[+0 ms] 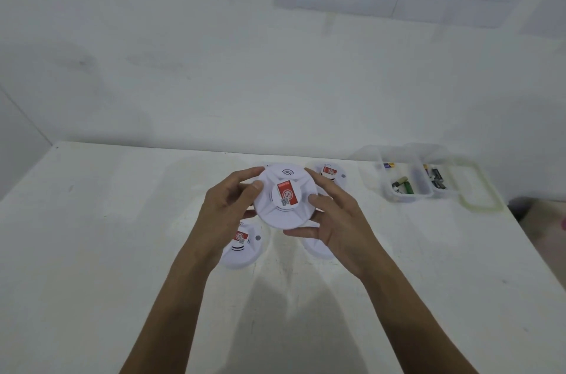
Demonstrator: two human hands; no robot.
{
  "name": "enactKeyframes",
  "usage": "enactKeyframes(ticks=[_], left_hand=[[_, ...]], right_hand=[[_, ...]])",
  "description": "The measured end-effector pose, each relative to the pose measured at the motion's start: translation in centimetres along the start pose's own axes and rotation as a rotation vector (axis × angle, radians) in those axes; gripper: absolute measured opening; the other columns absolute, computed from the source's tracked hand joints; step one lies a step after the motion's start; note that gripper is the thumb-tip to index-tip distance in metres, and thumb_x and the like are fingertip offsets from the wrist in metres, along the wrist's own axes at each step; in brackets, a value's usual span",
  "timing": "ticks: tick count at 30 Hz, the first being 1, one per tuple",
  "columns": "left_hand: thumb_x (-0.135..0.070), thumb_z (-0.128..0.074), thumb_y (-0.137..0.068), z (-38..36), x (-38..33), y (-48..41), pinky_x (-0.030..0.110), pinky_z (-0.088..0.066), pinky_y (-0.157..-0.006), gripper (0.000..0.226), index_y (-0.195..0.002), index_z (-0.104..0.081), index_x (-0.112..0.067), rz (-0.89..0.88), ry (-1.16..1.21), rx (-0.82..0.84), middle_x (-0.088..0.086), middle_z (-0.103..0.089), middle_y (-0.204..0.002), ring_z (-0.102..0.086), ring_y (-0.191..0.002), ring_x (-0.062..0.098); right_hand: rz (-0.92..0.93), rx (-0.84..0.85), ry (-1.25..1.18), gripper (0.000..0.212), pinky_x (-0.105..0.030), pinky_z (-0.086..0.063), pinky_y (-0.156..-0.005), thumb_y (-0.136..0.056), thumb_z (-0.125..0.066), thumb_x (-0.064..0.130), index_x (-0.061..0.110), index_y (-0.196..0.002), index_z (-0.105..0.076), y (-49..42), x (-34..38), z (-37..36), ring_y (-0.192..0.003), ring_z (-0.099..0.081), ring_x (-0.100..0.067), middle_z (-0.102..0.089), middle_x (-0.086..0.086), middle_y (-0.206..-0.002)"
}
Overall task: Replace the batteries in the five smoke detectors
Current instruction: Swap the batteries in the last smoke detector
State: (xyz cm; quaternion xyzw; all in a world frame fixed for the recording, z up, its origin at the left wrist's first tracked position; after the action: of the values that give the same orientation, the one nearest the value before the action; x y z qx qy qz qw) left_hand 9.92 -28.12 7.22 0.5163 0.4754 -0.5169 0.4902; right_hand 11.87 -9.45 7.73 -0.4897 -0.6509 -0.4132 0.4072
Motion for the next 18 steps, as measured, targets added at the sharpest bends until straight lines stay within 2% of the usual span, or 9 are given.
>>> enactKeyframes(ticks=[6, 18], left_hand=[[-0.021, -0.057, -0.095, 0.10, 0.21, 0.05, 0.035, -0.058, -0.083, 0.024, -0.116, -0.065, -0.030, 0.001, -0.015, 0.008, -0.008, -0.073, -0.100, -0.068, -0.097, 0.013], [-0.022, -0.057, -0.095, 0.13, 0.43, 0.06, 0.033, -0.057, -0.083, 0.024, -0.114, -0.065, -0.034, 0.003, -0.028, 0.039, -0.008, -0.073, -0.099, -0.068, -0.096, 0.014]], right_hand=[[0.032, 0.015, 0.132, 0.039, -0.061, -0.051, -0.087, -0.100, -0.044, 0.008, 0.018, -0.138, -0.049, -0.11, -0.21, 0.34, -0.113, -0.062, -0.030, -0.064, -0.008, -0.124], [0.026, 0.029, 0.100, 0.040, -0.064, -0.049, -0.087, -0.100, -0.042, 0.006, 0.015, -0.139, -0.047, -0.27, -0.66, 0.75, -0.114, -0.061, -0.032, -0.063, -0.011, -0.126]])
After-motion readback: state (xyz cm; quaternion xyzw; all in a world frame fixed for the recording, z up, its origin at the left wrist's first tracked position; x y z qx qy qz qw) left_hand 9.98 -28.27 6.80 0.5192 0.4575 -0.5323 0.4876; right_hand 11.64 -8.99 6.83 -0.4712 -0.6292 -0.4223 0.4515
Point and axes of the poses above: each hand's wrist, its own y-axis away from the middle knuckle, its own z-axis out of the back of the hand, x = y × z, the point moved 3 cm from there along -y, towards the middle knuckle
